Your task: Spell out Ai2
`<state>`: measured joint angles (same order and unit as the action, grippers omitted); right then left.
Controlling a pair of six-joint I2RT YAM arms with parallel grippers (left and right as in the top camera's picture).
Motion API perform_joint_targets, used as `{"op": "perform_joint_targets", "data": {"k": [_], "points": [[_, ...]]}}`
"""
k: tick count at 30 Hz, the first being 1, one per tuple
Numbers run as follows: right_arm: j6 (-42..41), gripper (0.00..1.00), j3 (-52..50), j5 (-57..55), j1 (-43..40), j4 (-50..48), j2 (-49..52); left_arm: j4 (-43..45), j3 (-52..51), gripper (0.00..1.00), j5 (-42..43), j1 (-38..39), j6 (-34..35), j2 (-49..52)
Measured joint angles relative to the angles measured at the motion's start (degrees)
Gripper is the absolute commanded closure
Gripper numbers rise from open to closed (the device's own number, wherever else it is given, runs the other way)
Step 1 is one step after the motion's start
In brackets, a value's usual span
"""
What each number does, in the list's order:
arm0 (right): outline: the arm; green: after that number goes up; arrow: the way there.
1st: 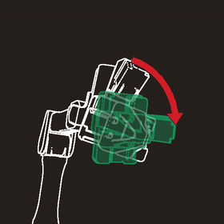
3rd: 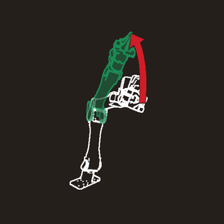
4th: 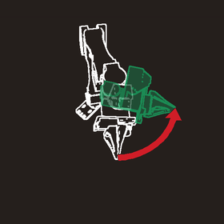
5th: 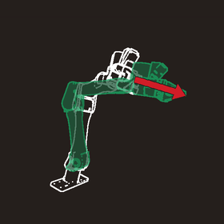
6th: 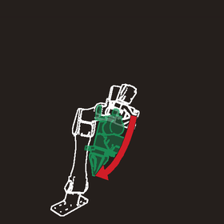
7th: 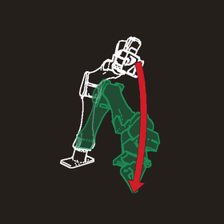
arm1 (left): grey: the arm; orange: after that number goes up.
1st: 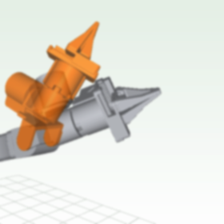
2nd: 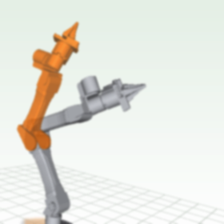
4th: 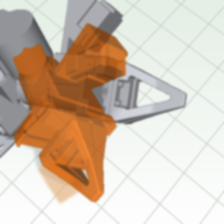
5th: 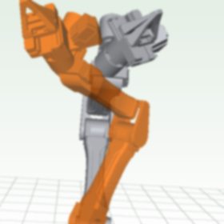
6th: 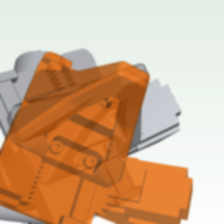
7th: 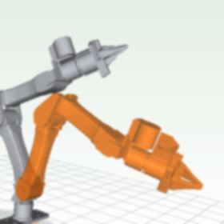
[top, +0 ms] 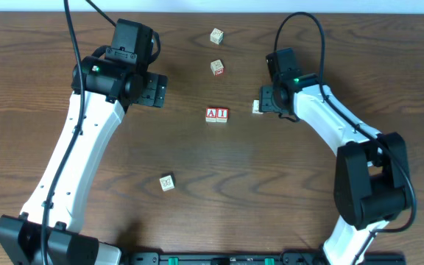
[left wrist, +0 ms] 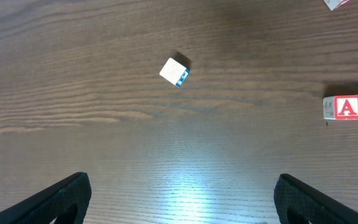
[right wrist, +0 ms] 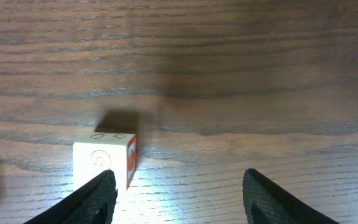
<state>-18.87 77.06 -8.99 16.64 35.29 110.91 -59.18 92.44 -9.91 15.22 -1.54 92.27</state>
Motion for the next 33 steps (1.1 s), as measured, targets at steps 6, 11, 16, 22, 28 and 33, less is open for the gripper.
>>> {"op": "perform_joint_targets", "data": {"k": [6,11,16,22,28,33], "points": [[-0.2,0.34,0.0,0.2,1.0,-0.4,0.7,0.0,0.0,0.05,0.0,0.0,0.0,0.0],[-0.2,0.34,0.0,-0.5,1.0,-0.4,1.0,0.0,0.0,0.05,0.0,0.0,0.0,0.0],[-0.2,0.34,-0.2,-1.2,1.0,-0.3,1.6,0.0,0.0,0.05,0.0,0.0,0.0,0.0],[-0.2,0.34,-0.4,-1.5,1.0,-0.5,1.9,0.0,0.0,0.05,0.0,0.0,0.0,0.0],[-0.2,0.33,-0.5,-1.6,0.9,-1.0,1.9,0.0,0.0,0.05,0.0,0.0,0.0,0.0],[-0.1,0.34,-0.5,-1.5,0.5,-2.0,2.2,0.0,0.0,0.04,0.0,0.0,0.0,0.0]]}}
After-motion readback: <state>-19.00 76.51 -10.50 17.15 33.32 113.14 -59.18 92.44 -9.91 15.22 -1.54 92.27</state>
